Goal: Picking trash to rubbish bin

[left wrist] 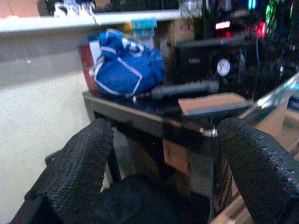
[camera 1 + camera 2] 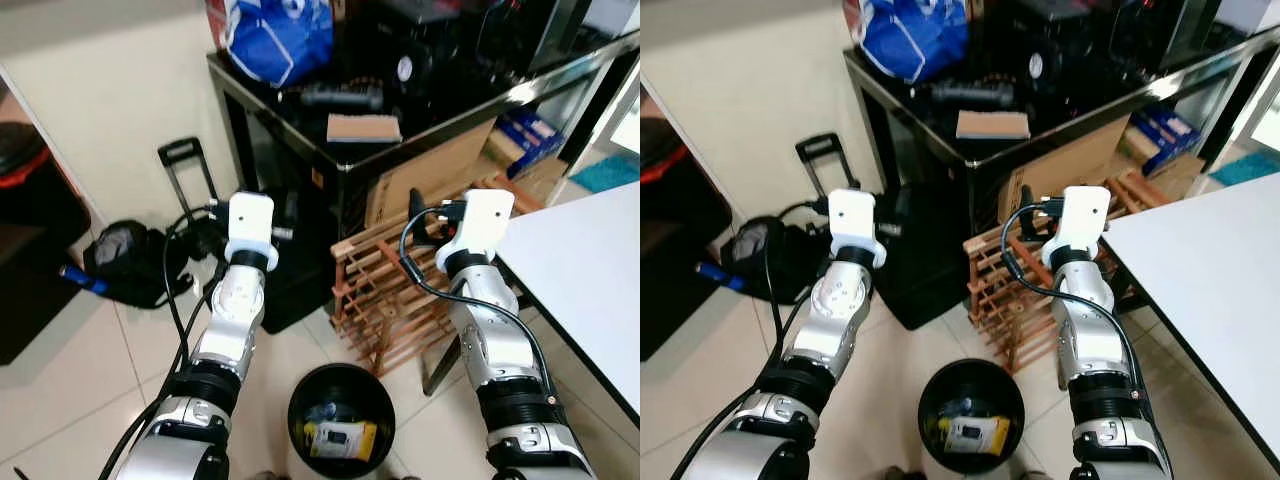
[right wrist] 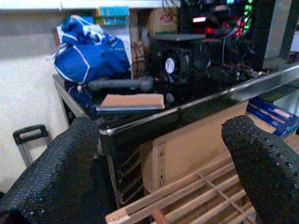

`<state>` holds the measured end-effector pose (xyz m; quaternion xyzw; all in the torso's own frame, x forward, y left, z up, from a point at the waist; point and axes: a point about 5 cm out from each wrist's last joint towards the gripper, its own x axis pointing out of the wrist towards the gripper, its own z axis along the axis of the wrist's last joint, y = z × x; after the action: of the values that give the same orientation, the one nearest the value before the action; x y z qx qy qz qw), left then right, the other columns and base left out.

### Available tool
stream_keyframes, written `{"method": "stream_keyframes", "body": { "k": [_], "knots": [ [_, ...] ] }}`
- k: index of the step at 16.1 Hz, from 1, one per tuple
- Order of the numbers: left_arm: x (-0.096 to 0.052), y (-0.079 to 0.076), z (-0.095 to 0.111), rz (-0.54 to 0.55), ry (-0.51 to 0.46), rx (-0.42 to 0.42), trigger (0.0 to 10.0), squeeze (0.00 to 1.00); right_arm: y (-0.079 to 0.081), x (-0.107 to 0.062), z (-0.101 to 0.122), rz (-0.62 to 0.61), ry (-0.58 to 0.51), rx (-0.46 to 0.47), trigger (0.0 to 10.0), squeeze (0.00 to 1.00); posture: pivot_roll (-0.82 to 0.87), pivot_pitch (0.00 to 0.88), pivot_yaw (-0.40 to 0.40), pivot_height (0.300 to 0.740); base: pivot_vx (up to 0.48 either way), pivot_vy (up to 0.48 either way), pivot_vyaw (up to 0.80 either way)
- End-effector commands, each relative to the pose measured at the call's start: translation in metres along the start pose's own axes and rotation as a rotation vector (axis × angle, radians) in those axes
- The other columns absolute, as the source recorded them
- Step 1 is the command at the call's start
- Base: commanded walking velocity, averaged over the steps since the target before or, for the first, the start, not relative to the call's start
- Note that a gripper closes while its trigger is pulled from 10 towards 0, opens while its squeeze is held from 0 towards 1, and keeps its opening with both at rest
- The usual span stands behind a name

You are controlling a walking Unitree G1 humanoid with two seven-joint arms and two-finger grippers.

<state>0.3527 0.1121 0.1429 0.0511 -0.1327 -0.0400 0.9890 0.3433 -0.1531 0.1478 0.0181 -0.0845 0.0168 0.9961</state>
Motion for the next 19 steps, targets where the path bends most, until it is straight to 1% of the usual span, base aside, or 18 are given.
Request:
{"method": "stream_keyframes", "body": {
  "k": [1, 4, 7, 8, 10, 11, 13, 14, 15, 17, 18, 19],
  "knots": [
    [-0.001, 0.002, 0.002, 0.003, -0.006, 0.002, 10.0, 0.0, 0.001, 0.002, 0.003, -0.005, -0.02, 0.005, 10.0, 0.0, -0.11, 0.0, 0.089, 0.74, 0.0, 0.0, 0.0],
    [-0.004, 0.005, -0.002, 0.009, 0.007, 0.017, 10.0, 0.0, 0.006, 0.002, -0.001, 0.001, -0.015, 0.018, 10.0, 0.0, -0.1, 0.0, 0.088, 0.74, 0.0, 0.0, 0.0],
    [-0.009, 0.007, 0.0, 0.02, -0.007, 0.031, 10.0, 0.0, 0.007, 0.003, 0.003, -0.013, -0.036, 0.031, 10.0, 0.0, -0.1, 0.0, 0.085, 0.74, 0.0, 0.0, 0.0],
    [-0.008, 0.01, 0.002, 0.03, -0.014, 0.037, 10.0, 0.0, 0.006, 0.003, 0.005, -0.016, -0.047, 0.015, 10.0, 0.0, -0.1, 0.0, 0.078, 0.74, 0.0, 0.0, 0.0],
    [-0.01, 0.013, 0.0, 0.041, -0.009, 0.05, 10.0, 0.0, 0.0, 0.0, 0.002, -0.038, -0.033, 0.007, 10.0, 0.0, -0.08, 0.0, 0.064, 0.74, 0.0, 0.0, 0.0],
    [-0.013, 0.014, -0.002, 0.033, 0.001, 0.065, 10.0, 0.0, -0.001, 0.0, 0.0, -0.031, -0.02, -0.002, 10.0, 0.0, -0.07, 0.0, 0.059, 0.74, 0.0, 0.0, 0.0],
    [-0.021, 0.008, -0.019, -0.004, 0.067, 0.061, 10.0, 0.0, -0.001, -0.005, -0.016, -0.015, 0.04, -0.008, 10.0, 0.0, -0.06, 0.0, 0.051, 0.74, 0.0, 0.0, 0.0],
    [-0.023, 0.007, -0.023, 0.004, 0.085, 0.06, 10.0, 0.0, -0.002, -0.008, -0.02, -0.018, 0.052, -0.017, 10.0, 0.0, -0.06, 0.0, 0.051, 0.74, 0.0, 0.0, 0.0],
    [-0.024, 0.008, -0.022, 0.004, 0.079, 0.062, 10.0, 0.0, -0.005, -0.01, -0.019, -0.027, 0.041, -0.018, 10.0, 0.0, -0.06, 0.0, 0.05, 0.74, 0.0, 0.0, 0.0],
    [-0.025, 0.01, -0.016, -0.036, 0.05, 0.081, 10.0, 0.0, -0.016, -0.013, -0.019, -0.014, 0.047, -0.063, 10.0, 0.0, -0.05, 0.0, 0.048, 0.74, 0.0, 0.0, 0.0],
    [-0.027, 0.018, -0.017, -0.043, 0.051, 0.11, 10.0, 0.0, -0.026, -0.014, -0.02, -0.024, 0.056, -0.091, 10.0, 0.0, -0.05, 0.0, 0.048, 0.74, 0.0, 0.0, 0.0],
    [-0.026, 0.024, -0.018, -0.029, 0.056, 0.122, 10.0, 0.0, -0.031, -0.014, -0.02, -0.043, 0.058, -0.09, 10.0, 0.0, -0.05, 0.002, 0.049, 0.74, 0.0, 0.0, 0.0]
  ]
}}
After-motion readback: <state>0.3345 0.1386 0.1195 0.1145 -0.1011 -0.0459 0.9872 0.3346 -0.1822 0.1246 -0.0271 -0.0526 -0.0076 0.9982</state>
